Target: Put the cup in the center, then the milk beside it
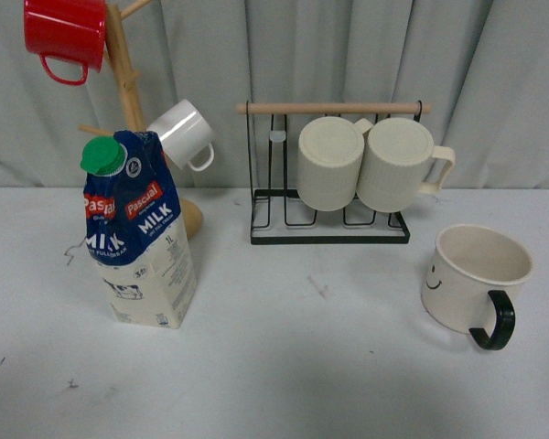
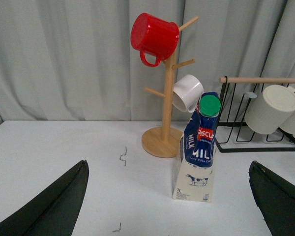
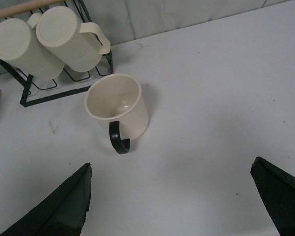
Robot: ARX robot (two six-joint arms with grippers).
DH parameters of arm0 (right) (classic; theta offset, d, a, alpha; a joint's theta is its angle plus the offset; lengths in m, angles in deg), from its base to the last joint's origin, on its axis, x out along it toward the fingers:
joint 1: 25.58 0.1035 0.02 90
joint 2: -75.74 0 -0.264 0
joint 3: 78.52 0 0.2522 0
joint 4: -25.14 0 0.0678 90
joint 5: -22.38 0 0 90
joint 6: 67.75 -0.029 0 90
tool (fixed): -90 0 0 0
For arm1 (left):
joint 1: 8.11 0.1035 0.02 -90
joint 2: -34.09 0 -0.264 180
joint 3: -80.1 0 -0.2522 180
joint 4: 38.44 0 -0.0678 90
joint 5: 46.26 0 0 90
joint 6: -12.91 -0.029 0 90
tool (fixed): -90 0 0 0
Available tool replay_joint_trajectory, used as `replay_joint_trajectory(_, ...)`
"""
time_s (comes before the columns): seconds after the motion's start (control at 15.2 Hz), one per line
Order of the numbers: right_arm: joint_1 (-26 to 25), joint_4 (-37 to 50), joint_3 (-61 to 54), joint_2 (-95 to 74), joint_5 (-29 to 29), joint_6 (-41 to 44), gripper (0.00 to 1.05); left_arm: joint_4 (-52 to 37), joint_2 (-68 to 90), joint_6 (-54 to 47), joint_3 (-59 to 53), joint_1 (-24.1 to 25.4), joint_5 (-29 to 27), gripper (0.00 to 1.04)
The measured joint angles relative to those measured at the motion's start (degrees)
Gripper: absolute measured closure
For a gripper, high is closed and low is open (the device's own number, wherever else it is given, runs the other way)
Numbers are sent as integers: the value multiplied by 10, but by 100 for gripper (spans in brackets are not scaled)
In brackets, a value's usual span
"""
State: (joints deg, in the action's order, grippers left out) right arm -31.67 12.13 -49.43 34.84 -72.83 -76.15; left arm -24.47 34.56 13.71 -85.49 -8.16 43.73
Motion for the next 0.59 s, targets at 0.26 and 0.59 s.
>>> replay_joint_trajectory(0.26,0,39,121,-216,-10,-3,6,0,0,0,0,0,0,7)
replay_joint_trajectory(0.59,18,-33,331,-519,-30,-23,6,0,0,0,0,0,0,7)
